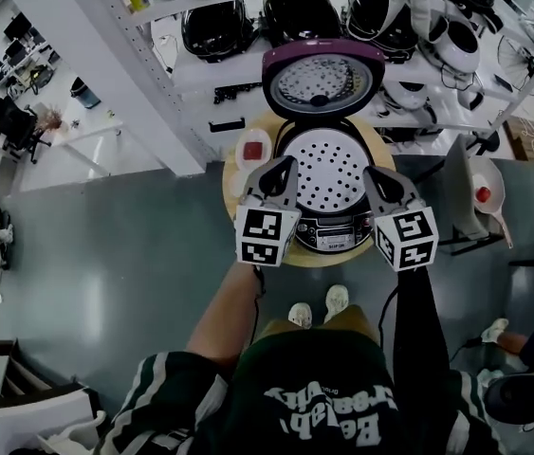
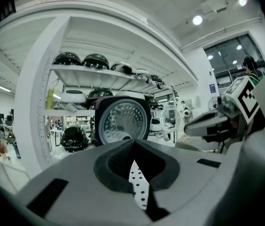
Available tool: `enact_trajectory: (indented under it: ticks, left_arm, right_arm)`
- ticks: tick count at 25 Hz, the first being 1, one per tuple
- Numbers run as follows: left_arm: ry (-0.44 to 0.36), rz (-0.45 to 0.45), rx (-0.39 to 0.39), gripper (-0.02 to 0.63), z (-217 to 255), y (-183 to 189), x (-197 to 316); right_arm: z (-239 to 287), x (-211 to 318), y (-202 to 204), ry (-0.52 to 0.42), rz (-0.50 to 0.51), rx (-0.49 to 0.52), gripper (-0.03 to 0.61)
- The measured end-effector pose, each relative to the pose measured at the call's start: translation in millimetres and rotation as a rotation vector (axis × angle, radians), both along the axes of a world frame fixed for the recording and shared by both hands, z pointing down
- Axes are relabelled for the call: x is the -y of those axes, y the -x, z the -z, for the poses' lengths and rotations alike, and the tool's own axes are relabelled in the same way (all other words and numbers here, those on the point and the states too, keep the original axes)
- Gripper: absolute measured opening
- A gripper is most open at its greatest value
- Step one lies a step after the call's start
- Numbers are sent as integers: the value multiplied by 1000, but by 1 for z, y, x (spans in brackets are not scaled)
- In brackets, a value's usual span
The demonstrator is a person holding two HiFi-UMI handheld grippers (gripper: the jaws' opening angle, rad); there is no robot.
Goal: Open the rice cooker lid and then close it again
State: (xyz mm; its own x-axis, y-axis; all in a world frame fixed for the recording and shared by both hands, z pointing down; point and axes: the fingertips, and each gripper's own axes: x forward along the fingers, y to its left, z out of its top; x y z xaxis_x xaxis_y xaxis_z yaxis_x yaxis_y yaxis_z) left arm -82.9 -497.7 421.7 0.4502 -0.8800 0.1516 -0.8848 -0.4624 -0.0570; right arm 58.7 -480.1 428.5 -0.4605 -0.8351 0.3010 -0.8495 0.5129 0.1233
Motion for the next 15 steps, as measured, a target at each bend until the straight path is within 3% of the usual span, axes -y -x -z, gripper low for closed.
enact_trajectory:
  ticks: [4, 8, 15]
  left_arm:
    - [-49, 30, -19, 0, 44, 3, 35]
    - [-88, 40, -20, 0, 81, 0, 68]
    - [-144, 74, -3, 0, 134, -5, 123]
  right_arm:
    - [72, 50, -22, -116, -15, 86, 6]
    - [121, 99, -27, -193, 3, 87, 6]
    - [152, 165, -11, -196, 64, 71, 15]
